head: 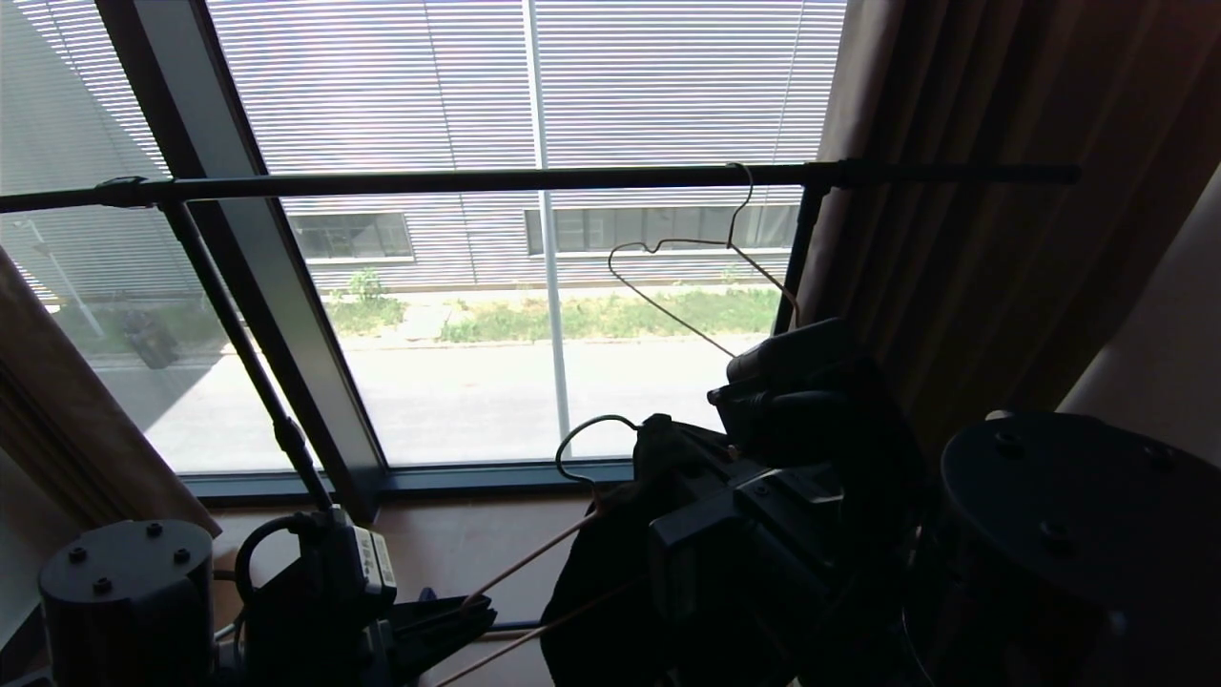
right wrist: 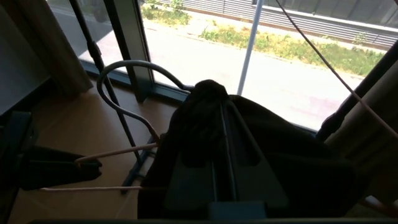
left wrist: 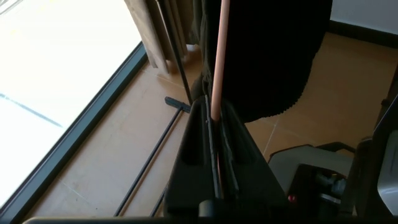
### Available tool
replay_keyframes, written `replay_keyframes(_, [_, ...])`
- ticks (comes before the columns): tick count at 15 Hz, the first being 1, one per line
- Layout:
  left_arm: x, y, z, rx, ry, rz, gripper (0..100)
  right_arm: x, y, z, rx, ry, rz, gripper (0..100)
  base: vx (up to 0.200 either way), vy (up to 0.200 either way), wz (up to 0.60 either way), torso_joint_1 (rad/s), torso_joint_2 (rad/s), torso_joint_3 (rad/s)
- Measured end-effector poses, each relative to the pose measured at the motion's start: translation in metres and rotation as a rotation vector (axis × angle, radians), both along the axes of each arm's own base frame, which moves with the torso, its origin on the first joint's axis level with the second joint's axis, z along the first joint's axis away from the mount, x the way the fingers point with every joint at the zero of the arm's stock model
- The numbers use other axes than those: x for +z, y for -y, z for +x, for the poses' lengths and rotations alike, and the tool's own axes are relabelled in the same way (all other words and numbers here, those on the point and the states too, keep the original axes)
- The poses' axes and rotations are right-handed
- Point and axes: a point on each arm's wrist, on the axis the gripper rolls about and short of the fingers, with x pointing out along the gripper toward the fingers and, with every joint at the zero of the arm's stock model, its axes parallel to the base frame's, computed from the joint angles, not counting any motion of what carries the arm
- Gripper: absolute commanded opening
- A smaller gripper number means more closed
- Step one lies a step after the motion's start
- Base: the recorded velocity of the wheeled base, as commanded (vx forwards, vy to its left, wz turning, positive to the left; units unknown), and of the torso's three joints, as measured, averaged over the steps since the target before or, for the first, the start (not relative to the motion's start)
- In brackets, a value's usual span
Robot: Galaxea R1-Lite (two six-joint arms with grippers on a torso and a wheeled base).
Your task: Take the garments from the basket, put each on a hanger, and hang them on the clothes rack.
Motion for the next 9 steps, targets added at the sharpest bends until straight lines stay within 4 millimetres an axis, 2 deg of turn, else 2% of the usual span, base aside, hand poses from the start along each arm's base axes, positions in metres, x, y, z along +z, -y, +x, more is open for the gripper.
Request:
replay_keyframes(4, [0.000, 0.000, 0.000, 0.001, 0.000, -0.001, 0, -0.002, 0.003, 0.002, -0.050, 0.004, -0.010, 100, 0.000, 0.000, 0.00, 0.000, 0.00, 0.000])
replay_keyframes(9, [0.002, -0.001, -0.001, 0.013, 0.011, -0.031, 0, -0.002, 0.014, 0.016, -0.111, 0.004, -0.014, 100, 0.000, 0.000, 0.00, 0.000, 0.00, 0.000])
